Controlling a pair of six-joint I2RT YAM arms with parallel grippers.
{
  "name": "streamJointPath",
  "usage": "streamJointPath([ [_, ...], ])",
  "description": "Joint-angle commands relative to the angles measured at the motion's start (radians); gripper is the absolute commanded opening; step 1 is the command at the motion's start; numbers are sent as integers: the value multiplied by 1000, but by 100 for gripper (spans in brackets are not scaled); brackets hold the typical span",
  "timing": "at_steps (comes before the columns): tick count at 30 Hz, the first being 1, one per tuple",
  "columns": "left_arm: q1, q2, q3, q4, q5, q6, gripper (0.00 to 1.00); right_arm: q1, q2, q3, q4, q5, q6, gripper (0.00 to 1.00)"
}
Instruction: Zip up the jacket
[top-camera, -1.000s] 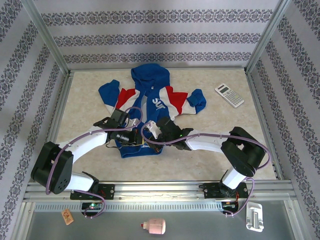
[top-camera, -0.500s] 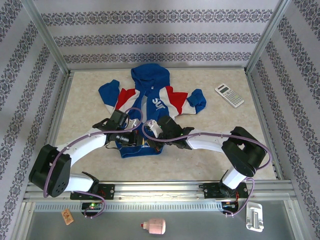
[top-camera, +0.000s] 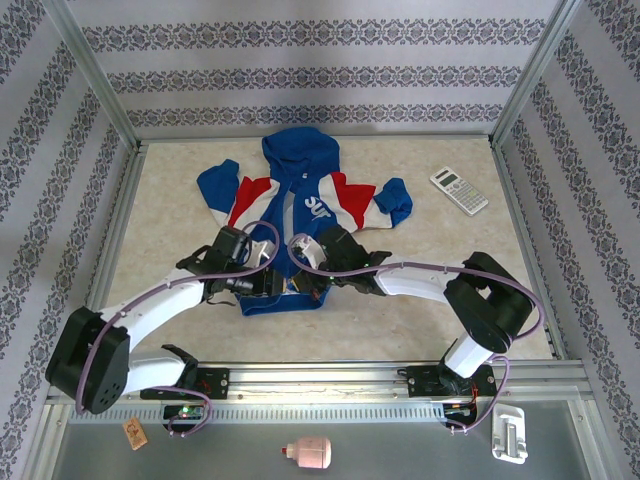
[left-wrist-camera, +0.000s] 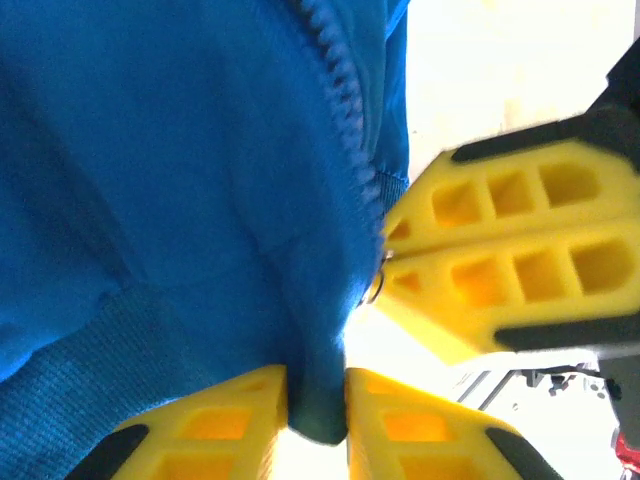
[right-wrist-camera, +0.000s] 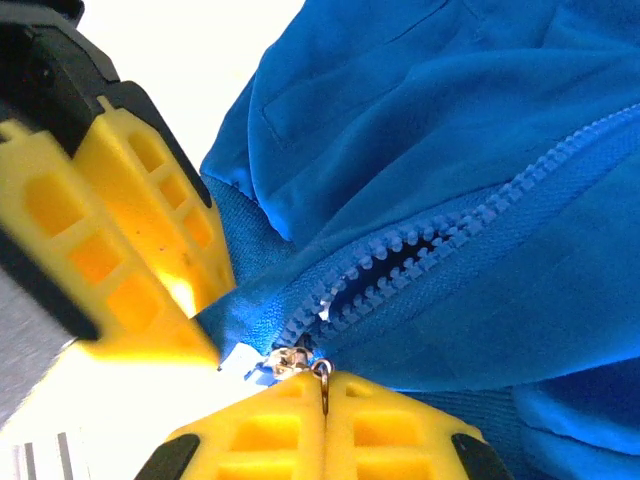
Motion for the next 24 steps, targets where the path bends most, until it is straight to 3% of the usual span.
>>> streamJointPath([
  [1, -9, -50, -14, 24, -27, 21, 31, -5, 0, 4, 27, -77, -20, 0],
  [9, 11, -224, -81, 107, -112, 6, 51, 5, 3, 8, 23, -102, -23, 0],
  [18, 9, -189, -243, 403, -53, -106, 49, 5, 12, 34, 16, -113, -30, 0],
  [24, 7, -172, -254, 464, -45, -112, 50, 5, 20, 48, 5, -122, -37, 0],
])
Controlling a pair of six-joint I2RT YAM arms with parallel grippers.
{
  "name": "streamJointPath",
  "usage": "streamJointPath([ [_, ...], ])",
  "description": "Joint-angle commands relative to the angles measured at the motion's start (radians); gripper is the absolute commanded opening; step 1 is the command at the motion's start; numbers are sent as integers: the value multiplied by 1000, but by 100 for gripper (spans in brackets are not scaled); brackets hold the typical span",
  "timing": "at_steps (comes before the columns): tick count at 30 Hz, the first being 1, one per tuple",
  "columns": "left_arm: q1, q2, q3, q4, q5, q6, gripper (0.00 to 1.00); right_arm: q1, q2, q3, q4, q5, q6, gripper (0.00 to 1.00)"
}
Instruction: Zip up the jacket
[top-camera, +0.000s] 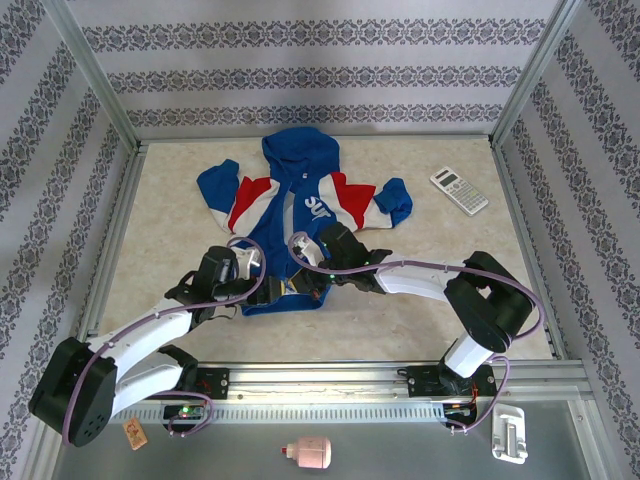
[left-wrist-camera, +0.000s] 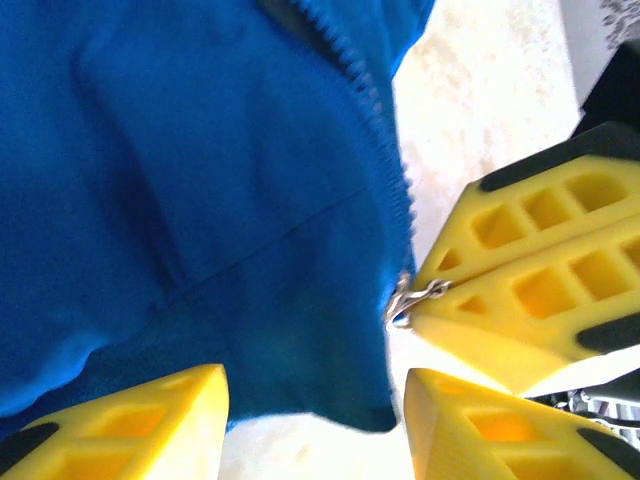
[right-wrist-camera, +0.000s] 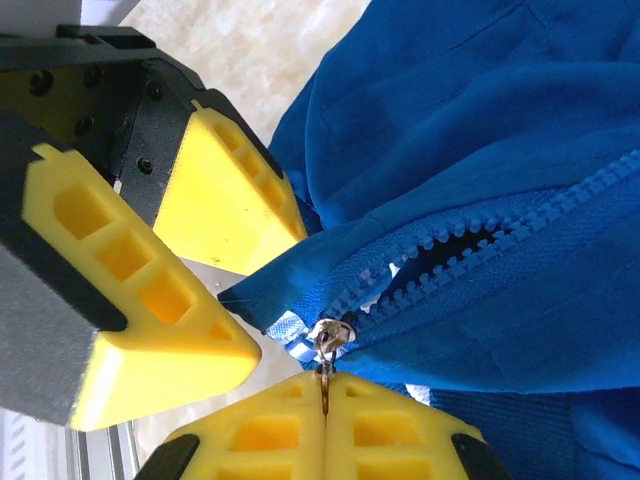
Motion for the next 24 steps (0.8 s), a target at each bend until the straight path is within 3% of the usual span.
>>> streamJointPath([
  [1, 4, 4, -5, 119, 18, -22, 49, 6, 16, 35, 2, -31, -21, 0],
  [7, 2, 70, -5, 174, 34, -19, 44, 8, 30, 50, 3, -41, -12, 0],
  [20, 3, 60, -13, 106, 11, 12, 4, 9, 0, 66, -73, 53, -23, 0],
  [24, 2, 51, -1, 59, 12, 12, 0, 10, -19, 80, -117, 133, -44, 0],
])
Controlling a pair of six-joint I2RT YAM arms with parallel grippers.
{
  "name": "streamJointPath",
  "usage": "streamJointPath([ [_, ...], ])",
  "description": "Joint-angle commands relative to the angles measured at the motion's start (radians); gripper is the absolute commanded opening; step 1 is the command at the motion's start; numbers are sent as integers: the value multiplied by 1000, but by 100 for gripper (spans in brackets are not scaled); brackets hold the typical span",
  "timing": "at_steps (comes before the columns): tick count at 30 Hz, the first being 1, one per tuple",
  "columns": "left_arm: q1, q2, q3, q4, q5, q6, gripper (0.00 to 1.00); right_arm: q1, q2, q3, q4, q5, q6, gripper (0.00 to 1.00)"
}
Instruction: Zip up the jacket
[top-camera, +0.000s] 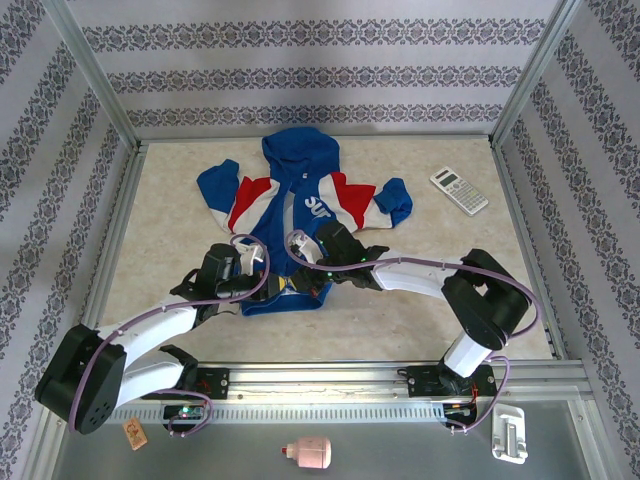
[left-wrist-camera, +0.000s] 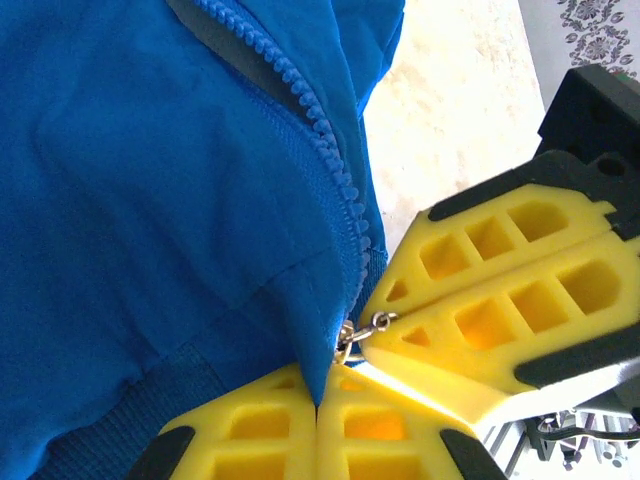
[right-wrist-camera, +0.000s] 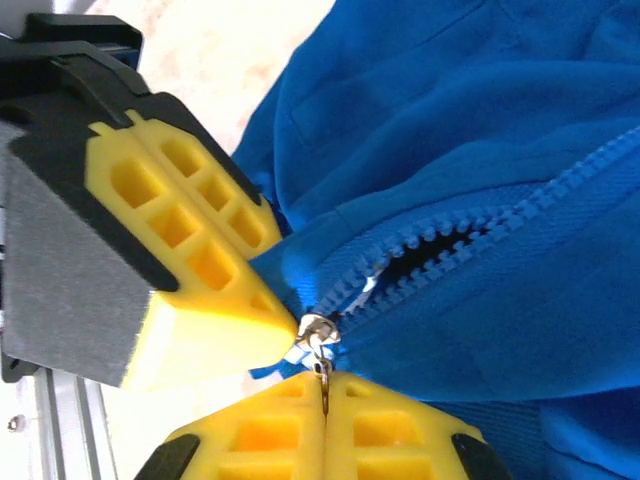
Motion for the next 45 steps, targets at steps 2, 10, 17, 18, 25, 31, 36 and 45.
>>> streamJointPath([
  [2, 2, -30, 9, -89, -4, 17, 0, 8, -39, 49, -57, 104, -46, 0],
  [10, -18, -70, 36, -244, 14, 35, 0, 8, -29, 107, -87, 197, -95, 0],
  [17, -22, -119, 34, -297, 11, 23, 0, 7, -28, 120, -90, 260, -130, 0],
  [18, -22, -122, 35, -305, 15, 23, 0, 6, -26, 124, -93, 267, -133, 0],
  [25, -22, -167, 25, -321, -4, -64, 0, 2, -23, 121, -59, 273, -122, 0],
  [31, -24, -182, 28, -303, -24, -127, 0, 3, -16, 102, -47, 246, -102, 0],
  [36, -29, -168, 63, -429, -36, -87, 0, -4, -13, 120, -55, 295, -85, 0],
  [45, -38, -197, 100, -547, -56, -78, 0, -25, -2, 139, -16, 396, -14, 0],
])
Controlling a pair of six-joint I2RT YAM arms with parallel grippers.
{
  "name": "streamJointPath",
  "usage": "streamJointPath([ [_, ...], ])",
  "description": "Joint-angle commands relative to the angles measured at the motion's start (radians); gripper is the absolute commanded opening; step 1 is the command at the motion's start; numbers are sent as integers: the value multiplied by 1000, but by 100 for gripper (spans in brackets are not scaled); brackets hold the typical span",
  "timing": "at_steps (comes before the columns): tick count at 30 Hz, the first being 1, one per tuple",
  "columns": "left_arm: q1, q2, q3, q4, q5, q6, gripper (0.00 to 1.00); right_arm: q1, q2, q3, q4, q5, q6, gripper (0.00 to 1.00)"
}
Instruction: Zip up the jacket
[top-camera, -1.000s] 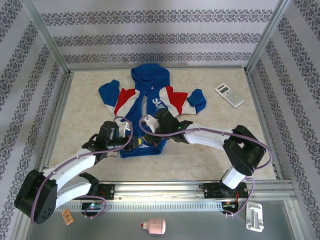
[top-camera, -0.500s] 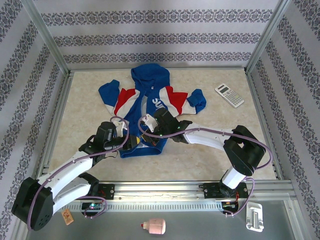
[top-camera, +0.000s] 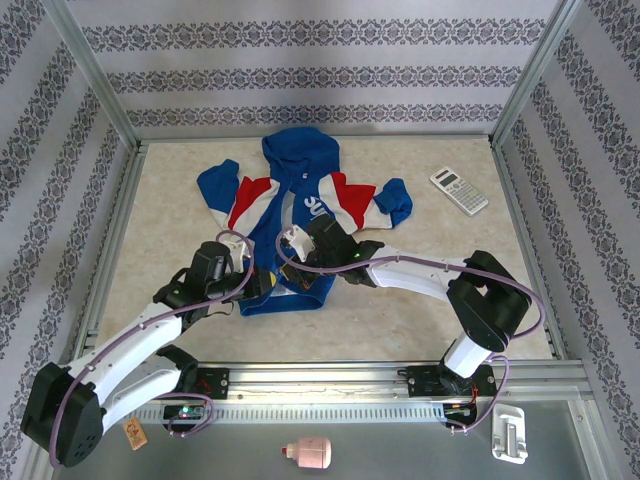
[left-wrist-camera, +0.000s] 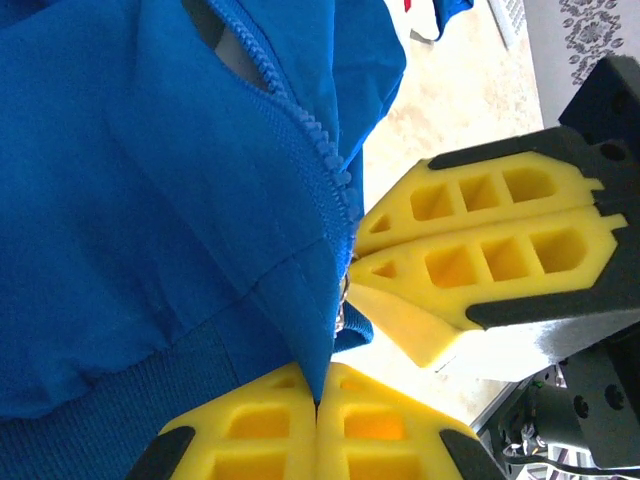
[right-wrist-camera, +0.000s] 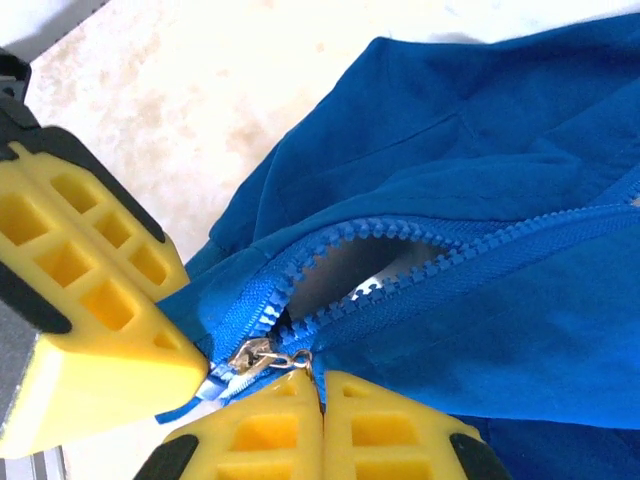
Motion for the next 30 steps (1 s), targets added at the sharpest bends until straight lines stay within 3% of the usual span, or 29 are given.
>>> streamJointPath([
  [1, -29, 14, 23, -245, 43, 34, 0, -59, 8, 47, 28, 243, 39, 0],
  [9, -39, 32, 107, -328, 43, 128, 0, -62, 59, 92, 25, 198, 30, 0],
  [30, -38, 58, 102, -323, 14, 122, 0, -184, 127, 203, -33, 146, 14, 0],
])
